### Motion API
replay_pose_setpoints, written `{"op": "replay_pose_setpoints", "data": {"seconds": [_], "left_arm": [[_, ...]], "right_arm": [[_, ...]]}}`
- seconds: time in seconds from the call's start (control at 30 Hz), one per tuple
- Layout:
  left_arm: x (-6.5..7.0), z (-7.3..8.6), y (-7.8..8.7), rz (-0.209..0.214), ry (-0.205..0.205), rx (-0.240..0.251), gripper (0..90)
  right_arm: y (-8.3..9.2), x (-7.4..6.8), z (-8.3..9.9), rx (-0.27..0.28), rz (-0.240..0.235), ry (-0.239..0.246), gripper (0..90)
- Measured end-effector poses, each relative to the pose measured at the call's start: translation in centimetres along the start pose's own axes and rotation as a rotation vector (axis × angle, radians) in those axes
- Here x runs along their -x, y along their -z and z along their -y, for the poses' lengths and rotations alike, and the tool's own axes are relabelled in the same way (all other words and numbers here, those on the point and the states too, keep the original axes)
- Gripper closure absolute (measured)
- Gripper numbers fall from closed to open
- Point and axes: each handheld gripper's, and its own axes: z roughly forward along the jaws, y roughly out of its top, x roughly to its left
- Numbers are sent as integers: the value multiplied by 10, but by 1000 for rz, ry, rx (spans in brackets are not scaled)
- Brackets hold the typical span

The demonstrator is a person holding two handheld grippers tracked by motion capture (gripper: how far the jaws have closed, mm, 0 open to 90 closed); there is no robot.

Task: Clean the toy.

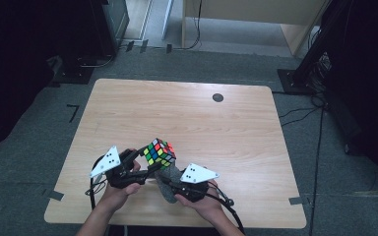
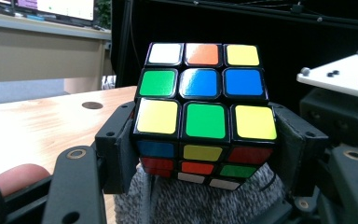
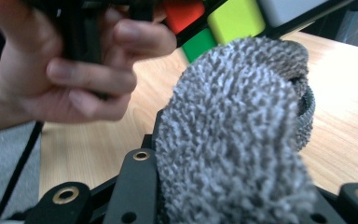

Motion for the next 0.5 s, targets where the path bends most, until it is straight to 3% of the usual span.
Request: {"op": "replay_pose_setpoints", "data": {"seconds": [0.1, 0.2, 0.23, 0.33, 0.5], "left_arm": [[0, -1, 0, 0, 3, 4, 337], [1, 0, -1, 0, -7, -11, 337], [1, 1, -2, 1, -9, -17, 337], [3, 2, -4, 5, -10, -21, 337], [1, 1, -2, 1, -7, -18, 337]], "right_arm": [[6, 5, -3, 23, 41, -9, 719], [19, 19, -6, 108, 115, -94, 718], [21, 21, -6, 122, 125, -103, 717], [19, 19, -5, 109, 108, -82, 712], [1, 4, 1, 9, 15, -15, 708]]}}
